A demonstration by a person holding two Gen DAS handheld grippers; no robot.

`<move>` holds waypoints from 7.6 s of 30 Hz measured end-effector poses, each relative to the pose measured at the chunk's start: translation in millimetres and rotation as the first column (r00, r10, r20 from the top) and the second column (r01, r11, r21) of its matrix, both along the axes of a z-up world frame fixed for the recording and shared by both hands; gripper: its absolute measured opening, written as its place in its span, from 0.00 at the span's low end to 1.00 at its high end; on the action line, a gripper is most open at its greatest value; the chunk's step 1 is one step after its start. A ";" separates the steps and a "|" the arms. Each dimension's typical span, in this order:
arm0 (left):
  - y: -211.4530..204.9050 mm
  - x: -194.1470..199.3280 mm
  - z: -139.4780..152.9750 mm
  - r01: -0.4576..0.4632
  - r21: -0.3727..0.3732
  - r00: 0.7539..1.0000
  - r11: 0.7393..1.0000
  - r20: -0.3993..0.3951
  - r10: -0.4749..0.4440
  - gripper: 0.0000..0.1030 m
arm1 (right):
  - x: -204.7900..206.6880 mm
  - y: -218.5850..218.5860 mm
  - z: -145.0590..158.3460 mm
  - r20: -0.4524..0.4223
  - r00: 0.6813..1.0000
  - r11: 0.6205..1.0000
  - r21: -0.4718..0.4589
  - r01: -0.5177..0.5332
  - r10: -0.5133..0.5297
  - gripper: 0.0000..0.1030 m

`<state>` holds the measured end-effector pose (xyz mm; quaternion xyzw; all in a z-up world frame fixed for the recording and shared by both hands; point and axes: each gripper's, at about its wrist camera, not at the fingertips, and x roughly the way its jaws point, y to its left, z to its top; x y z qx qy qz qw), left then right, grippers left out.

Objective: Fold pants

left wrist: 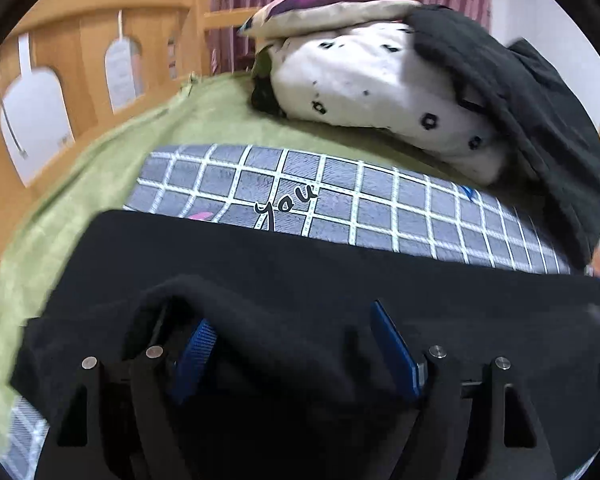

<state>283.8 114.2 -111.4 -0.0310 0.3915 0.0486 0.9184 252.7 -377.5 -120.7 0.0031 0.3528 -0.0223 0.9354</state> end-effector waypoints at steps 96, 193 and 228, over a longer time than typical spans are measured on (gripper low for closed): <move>50.1 -234.2 -19.4 -0.109 0.006 0.990 0.994 -0.088 0.109 0.52 | -261.3 -245.0 -2.1 -0.112 0.852 0.807 0.279 0.521 -0.511 0.45; 113.9 -280.9 -41.6 -0.043 -0.537 0.999 0.842 -0.036 0.028 0.58 | -190.4 79.3 51.9 -0.005 0.997 0.996 0.053 0.077 -0.076 0.48; 4.0 -209.9 68.5 -0.091 0.052 0.974 0.995 0.214 0.077 0.09 | -257.7 -5.3 31.4 -0.031 0.985 0.971 0.164 0.174 -0.171 0.48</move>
